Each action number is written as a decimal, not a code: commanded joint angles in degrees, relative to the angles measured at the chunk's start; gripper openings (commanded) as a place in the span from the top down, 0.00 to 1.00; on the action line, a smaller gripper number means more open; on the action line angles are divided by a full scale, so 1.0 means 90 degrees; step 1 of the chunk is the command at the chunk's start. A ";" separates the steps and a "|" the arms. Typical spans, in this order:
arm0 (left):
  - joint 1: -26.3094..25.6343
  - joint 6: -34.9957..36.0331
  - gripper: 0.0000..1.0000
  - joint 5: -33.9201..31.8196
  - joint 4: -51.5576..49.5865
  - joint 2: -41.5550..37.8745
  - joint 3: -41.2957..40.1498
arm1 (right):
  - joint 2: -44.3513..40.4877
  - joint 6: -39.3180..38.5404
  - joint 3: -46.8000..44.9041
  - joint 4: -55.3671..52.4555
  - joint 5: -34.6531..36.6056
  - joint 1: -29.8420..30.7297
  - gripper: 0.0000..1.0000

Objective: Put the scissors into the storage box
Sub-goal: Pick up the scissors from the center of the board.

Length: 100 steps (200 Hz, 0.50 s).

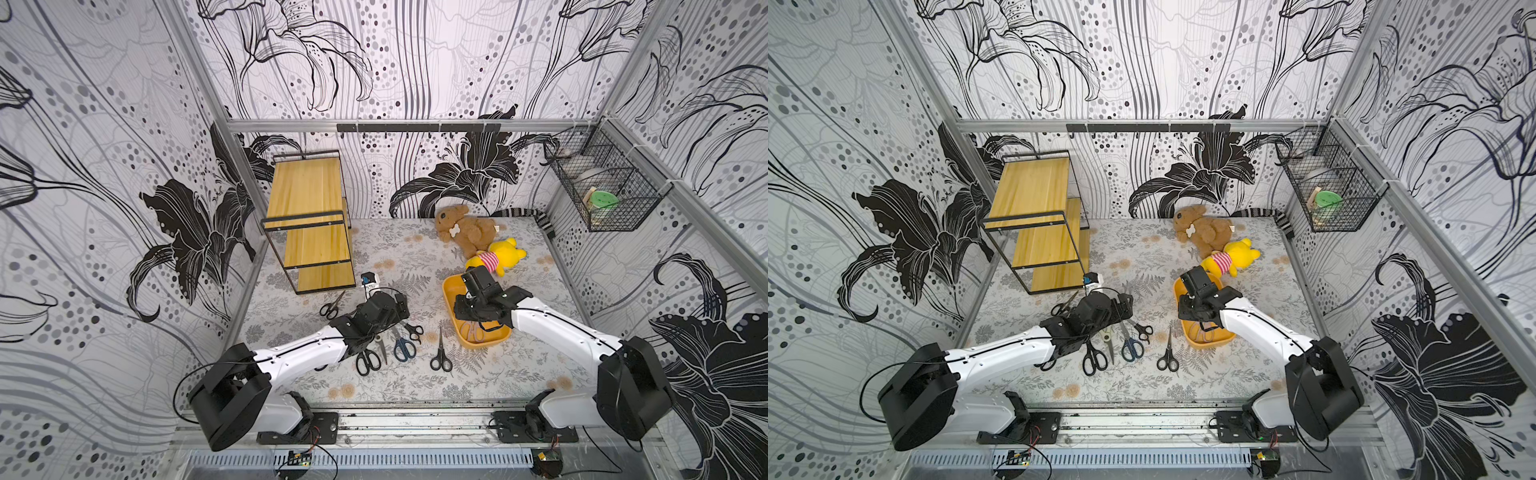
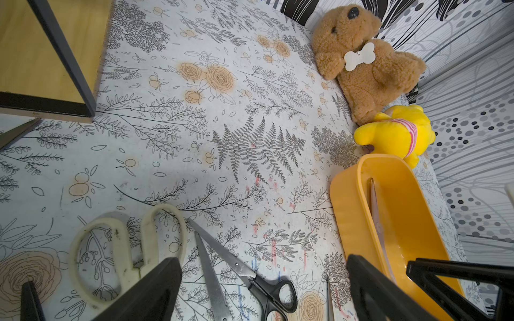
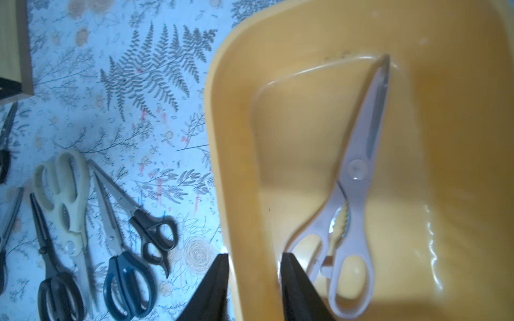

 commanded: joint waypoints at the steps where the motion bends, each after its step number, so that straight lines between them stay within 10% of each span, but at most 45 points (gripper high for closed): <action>1: 0.0007 -0.0121 0.03 -0.0141 0.0108 -0.0141 -0.0109 | -0.0043 0.0127 0.0246 -0.0496 0.0154 0.0532 0.64; 100: 0.0011 -0.0267 0.03 -0.0136 0.0162 -0.0055 -0.0151 | -0.0177 0.0281 -0.0635 -0.0958 -0.0135 0.1990 0.67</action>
